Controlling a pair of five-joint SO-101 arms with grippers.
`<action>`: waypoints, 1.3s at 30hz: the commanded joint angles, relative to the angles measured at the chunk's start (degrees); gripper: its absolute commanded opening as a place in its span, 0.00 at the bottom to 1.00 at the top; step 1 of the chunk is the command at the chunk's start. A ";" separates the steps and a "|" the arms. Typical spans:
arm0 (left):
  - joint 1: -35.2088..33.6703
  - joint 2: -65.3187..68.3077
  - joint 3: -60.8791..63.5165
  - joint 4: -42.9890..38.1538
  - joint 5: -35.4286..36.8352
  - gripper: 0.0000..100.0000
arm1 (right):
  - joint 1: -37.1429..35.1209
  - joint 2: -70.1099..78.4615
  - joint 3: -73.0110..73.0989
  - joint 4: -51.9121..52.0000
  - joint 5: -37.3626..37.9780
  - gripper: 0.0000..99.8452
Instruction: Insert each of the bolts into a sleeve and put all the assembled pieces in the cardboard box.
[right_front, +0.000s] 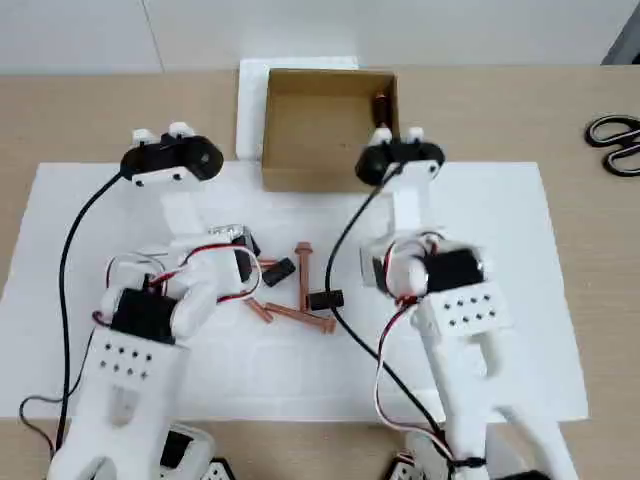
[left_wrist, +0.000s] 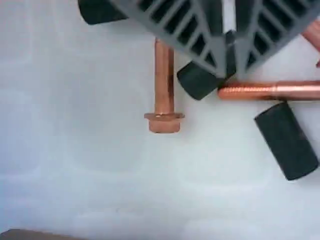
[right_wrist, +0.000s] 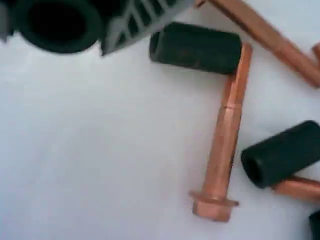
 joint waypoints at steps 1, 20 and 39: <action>0.35 3.78 -5.58 0.26 5.19 0.01 | 0.48 -4.26 6.15 -9.80 -0.44 0.00; 0.35 40.18 -43.65 37.19 21.10 0.01 | 5.32 -4.79 15.12 -21.93 -0.44 0.00; -3.69 58.90 -43.30 35.25 31.21 0.26 | 5.32 -4.79 15.74 -22.02 -0.44 0.00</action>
